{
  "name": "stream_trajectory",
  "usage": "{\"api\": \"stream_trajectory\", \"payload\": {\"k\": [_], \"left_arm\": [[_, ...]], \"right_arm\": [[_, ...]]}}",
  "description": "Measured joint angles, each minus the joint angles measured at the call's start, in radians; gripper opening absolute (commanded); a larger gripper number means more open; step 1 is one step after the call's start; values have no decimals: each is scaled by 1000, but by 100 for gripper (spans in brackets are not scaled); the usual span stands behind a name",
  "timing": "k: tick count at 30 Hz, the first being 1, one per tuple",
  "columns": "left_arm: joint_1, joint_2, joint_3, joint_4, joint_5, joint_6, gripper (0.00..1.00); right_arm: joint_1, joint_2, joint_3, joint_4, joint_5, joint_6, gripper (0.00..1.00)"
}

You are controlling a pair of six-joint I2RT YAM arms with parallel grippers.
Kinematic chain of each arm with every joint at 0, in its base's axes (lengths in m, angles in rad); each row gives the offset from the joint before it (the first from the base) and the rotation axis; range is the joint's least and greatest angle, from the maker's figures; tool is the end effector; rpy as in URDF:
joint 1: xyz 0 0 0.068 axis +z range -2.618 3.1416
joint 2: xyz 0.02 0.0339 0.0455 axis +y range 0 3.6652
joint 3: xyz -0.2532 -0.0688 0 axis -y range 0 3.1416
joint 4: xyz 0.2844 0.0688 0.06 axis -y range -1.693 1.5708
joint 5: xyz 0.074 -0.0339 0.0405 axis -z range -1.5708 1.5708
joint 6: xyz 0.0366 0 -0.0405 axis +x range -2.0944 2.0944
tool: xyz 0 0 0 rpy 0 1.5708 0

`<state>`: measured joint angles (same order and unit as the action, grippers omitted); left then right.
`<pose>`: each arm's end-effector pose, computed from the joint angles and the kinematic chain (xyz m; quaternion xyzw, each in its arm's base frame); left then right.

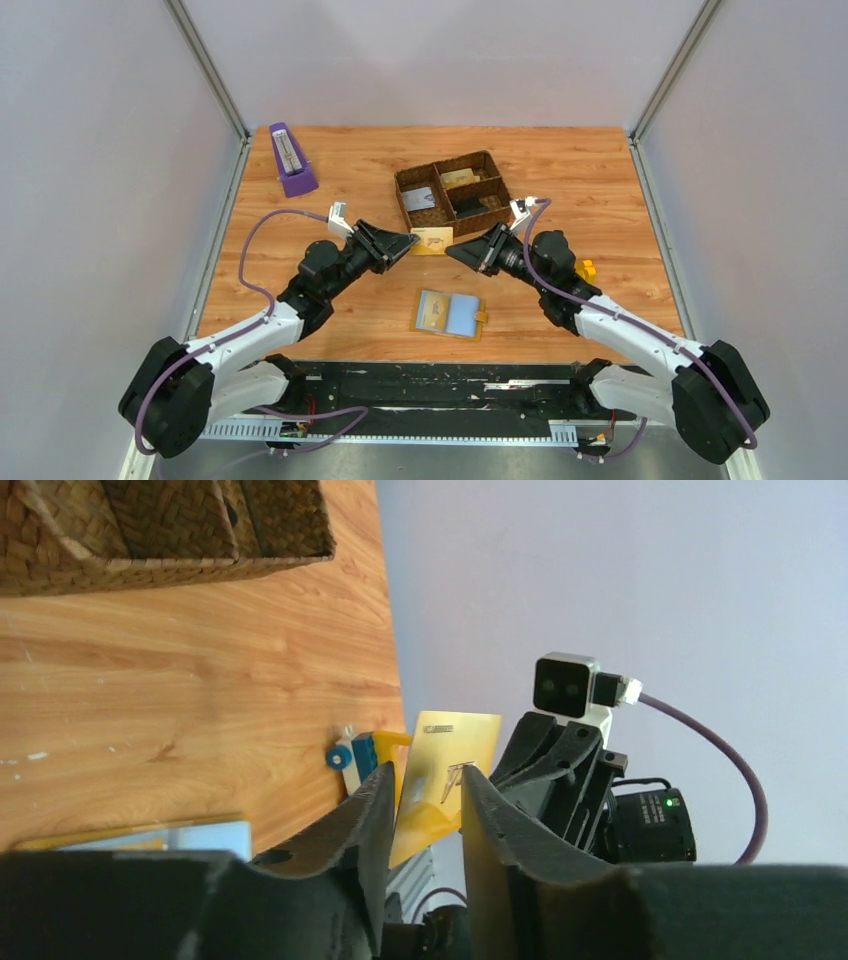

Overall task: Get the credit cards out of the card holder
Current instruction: Place the credit card in the storage box.

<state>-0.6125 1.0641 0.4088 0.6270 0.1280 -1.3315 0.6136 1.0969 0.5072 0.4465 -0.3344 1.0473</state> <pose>0.2178 -0.1587 0.2060 -0.2100 0.6855 -0.6004 0.3542 0.2234 0.1720 0.2150 0.0540 0.7513 0.5614 0.3426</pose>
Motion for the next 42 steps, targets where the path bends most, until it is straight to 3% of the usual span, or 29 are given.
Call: {"api": "stream_trajectory", "payload": {"k": [2,5,10,19,28,35,42], "left_arm": [[0,-10,0,-28,2,7,57],[0,-37,10,-100,3,41,66],[-1,-66,110,-304,18,155,97],[-1,-140,216,-638,22,381,100],[-1,-208,378,-977,-57,675,100],[-1,-265,445,-1117,-135,817,100],[-1,-261,445,-1163,-166,847,100]], "right_arm": [[-3,-15,0,-9,1,-19,0],[-30,-43,1,-45,-1,-60,0],[-150,-40,83,-186,-58,-167,0],[-355,267,559,-481,-226,-466,0],[-425,708,985,-739,-294,-678,0],[-460,981,1268,-856,-350,-742,0],[-471,1127,1413,-930,-389,-763,0]]}}
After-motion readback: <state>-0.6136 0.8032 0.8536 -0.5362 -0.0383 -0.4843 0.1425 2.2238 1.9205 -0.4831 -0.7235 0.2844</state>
